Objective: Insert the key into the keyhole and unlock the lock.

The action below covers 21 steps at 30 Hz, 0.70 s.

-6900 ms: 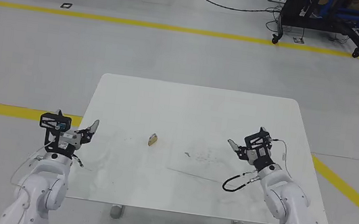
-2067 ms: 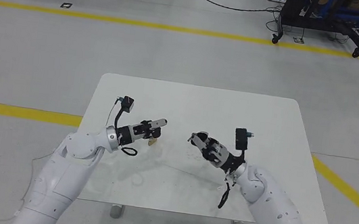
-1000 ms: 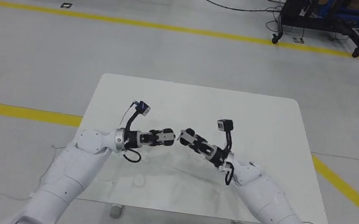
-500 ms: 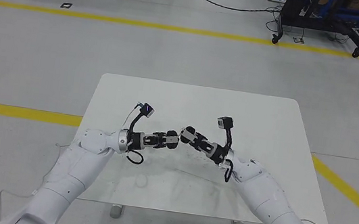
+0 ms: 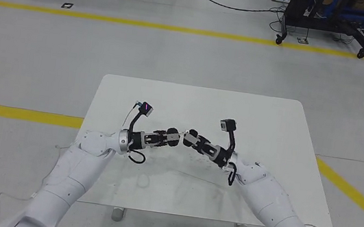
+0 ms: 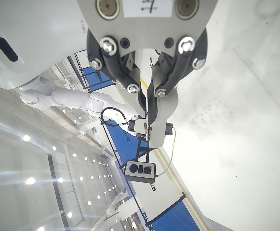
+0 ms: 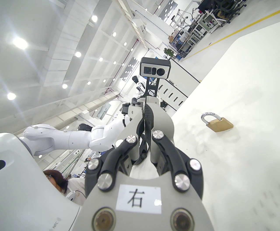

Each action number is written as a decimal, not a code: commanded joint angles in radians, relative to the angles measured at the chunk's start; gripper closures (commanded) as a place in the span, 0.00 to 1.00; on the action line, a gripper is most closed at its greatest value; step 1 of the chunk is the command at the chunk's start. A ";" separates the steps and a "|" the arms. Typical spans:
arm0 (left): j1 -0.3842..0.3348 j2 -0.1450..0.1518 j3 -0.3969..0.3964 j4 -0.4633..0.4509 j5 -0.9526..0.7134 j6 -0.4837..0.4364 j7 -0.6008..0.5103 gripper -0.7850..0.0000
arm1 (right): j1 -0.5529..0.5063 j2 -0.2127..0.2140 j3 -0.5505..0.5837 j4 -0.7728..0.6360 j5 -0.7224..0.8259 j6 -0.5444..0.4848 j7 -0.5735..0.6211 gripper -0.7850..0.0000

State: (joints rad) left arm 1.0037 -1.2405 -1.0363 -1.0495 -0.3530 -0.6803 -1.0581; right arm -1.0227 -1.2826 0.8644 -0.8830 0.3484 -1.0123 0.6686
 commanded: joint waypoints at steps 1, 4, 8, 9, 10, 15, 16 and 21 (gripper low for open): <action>0.003 0.001 -0.001 -0.005 -0.023 -0.011 -0.019 1.00 | -0.002 -0.002 0.006 -0.002 0.001 0.000 0.009 1.00; 0.004 0.003 -0.003 -0.006 -0.038 -0.022 -0.034 0.70 | -0.005 -0.005 0.016 -0.004 0.004 0.000 0.020 1.00; 0.005 0.005 -0.004 -0.006 -0.044 -0.029 -0.039 0.60 | -0.010 -0.008 0.029 -0.006 0.008 0.000 0.036 1.00; 0.005 0.006 -0.004 -0.006 -0.047 -0.030 -0.040 0.62 | -0.011 -0.009 0.032 -0.007 0.009 0.000 0.040 1.00; 0.004 0.006 -0.004 -0.006 -0.046 -0.030 -0.040 0.63 | -0.012 -0.010 0.035 -0.008 0.010 0.000 0.043 1.00; 0.004 0.007 -0.002 -0.007 -0.044 -0.028 -0.035 0.68 | -0.019 -0.016 0.046 -0.013 0.013 0.000 0.064 1.00; 0.004 0.008 -0.001 -0.007 -0.044 -0.028 -0.034 0.69 | -0.020 -0.017 0.046 -0.014 0.014 0.000 0.070 1.00; 0.005 0.009 0.003 -0.009 -0.037 -0.028 -0.028 0.97 | -0.019 -0.027 0.042 -0.007 0.019 0.000 0.095 1.00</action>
State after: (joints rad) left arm 1.0086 -1.2320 -1.0342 -1.0587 -0.3931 -0.7087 -1.0874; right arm -1.0434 -1.3076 0.9070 -0.8927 0.3663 -1.0123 0.7594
